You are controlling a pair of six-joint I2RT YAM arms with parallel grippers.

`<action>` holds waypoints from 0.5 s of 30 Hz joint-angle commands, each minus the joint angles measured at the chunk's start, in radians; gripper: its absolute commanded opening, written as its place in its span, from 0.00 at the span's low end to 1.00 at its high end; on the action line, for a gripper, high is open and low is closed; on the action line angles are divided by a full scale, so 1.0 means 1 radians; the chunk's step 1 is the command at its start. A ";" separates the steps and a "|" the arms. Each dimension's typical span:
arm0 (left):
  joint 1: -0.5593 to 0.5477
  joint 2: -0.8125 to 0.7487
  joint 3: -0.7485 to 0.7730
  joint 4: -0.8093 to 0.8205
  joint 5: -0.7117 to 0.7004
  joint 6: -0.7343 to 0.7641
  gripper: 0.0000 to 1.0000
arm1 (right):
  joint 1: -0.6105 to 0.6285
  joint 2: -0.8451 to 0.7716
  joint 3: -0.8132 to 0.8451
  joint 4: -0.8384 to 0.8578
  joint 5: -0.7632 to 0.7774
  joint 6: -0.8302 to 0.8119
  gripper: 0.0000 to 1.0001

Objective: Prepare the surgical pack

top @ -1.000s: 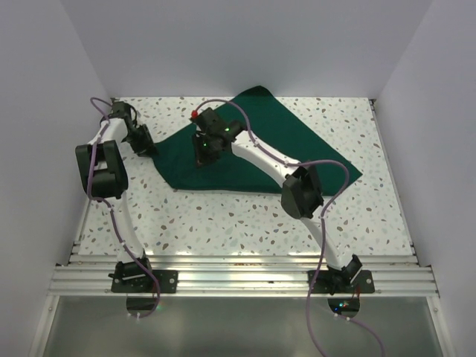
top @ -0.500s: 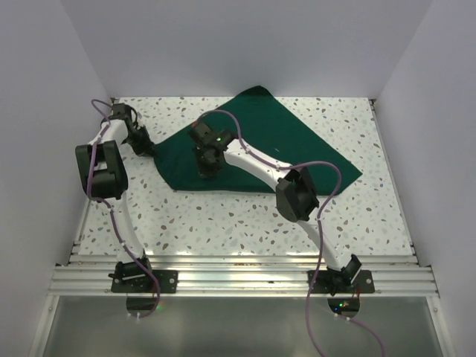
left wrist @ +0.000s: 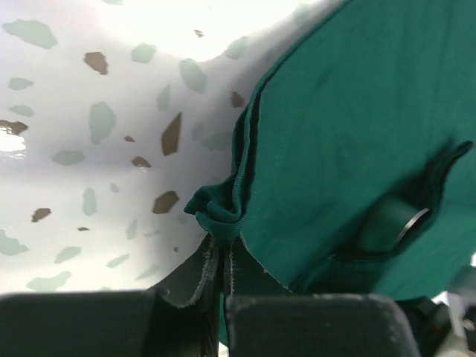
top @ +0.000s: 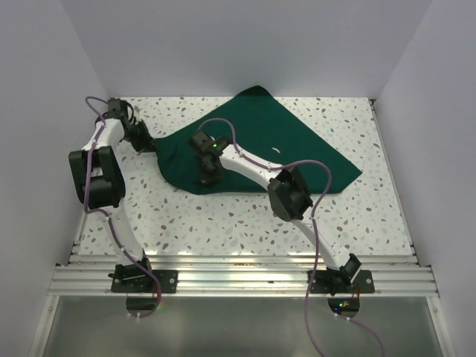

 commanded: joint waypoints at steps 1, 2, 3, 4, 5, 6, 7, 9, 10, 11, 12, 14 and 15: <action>-0.013 -0.082 -0.003 0.034 0.071 -0.040 0.00 | -0.010 0.015 0.017 -0.045 0.048 0.009 0.03; -0.014 -0.088 -0.005 0.039 0.078 -0.051 0.00 | -0.012 0.019 0.015 -0.045 0.046 0.007 0.03; -0.020 -0.098 0.000 0.044 0.080 -0.054 0.00 | -0.012 0.016 0.015 -0.042 0.042 -0.002 0.03; -0.022 -0.101 0.003 0.042 0.081 -0.057 0.00 | -0.013 0.003 0.015 -0.035 0.034 -0.008 0.02; -0.025 -0.104 0.010 0.039 0.081 -0.060 0.00 | -0.012 -0.006 0.017 -0.027 0.017 -0.011 0.02; -0.026 -0.104 0.012 0.037 0.080 -0.059 0.00 | -0.012 -0.017 0.019 -0.012 0.008 -0.014 0.03; -0.028 -0.107 0.010 0.034 0.078 -0.059 0.00 | -0.012 -0.038 0.031 -0.007 0.002 -0.017 0.03; -0.026 -0.104 0.010 0.030 0.072 -0.053 0.00 | -0.010 -0.063 0.046 -0.010 0.000 -0.022 0.03; -0.026 -0.102 0.007 0.028 0.069 -0.049 0.00 | -0.010 -0.073 0.049 -0.007 0.002 -0.024 0.03; -0.025 -0.101 0.009 0.028 0.064 -0.043 0.00 | -0.010 -0.098 0.051 -0.002 -0.001 -0.024 0.03; -0.025 -0.096 0.010 0.027 0.058 -0.040 0.00 | -0.010 -0.107 0.051 -0.002 -0.003 -0.022 0.03; -0.026 -0.092 0.023 0.024 0.055 -0.034 0.00 | -0.004 -0.119 0.051 -0.002 -0.006 -0.019 0.03; -0.025 -0.085 0.029 0.018 0.057 -0.034 0.00 | -0.001 -0.123 0.049 -0.005 -0.007 -0.016 0.03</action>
